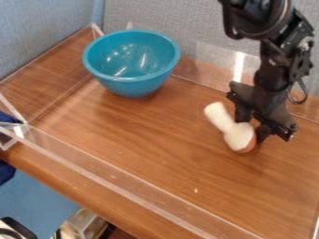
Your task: Remove the mushroom from inside the blue bowl and put it on the table
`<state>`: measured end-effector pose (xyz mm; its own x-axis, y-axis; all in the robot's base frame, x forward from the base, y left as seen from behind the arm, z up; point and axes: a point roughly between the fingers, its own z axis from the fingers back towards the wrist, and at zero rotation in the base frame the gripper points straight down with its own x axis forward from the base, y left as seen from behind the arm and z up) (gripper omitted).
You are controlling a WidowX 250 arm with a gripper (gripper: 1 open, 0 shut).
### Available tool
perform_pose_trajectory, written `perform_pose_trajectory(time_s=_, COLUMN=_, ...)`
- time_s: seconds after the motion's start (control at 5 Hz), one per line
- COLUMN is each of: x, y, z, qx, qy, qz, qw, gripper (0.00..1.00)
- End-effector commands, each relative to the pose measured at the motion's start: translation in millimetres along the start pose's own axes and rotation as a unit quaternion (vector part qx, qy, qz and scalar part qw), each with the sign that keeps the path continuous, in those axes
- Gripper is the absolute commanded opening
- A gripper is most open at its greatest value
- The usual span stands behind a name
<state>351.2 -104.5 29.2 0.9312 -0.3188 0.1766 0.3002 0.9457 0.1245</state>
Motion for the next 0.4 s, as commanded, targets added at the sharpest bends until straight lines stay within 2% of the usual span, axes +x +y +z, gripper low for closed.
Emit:
perform_pose_trajectory(time_s=0.0, x=8.3, y=-16.7, z=11.1, qx=-0.007, qy=-0.007, qz=0.002, qw=1.0, gripper=0.0)
perform_pose_trajectory(time_s=0.2, x=8.3, y=-25.5, z=15.1, qx=-0.011, qy=0.002, qz=0.012, qw=0.9999, gripper=0.0)
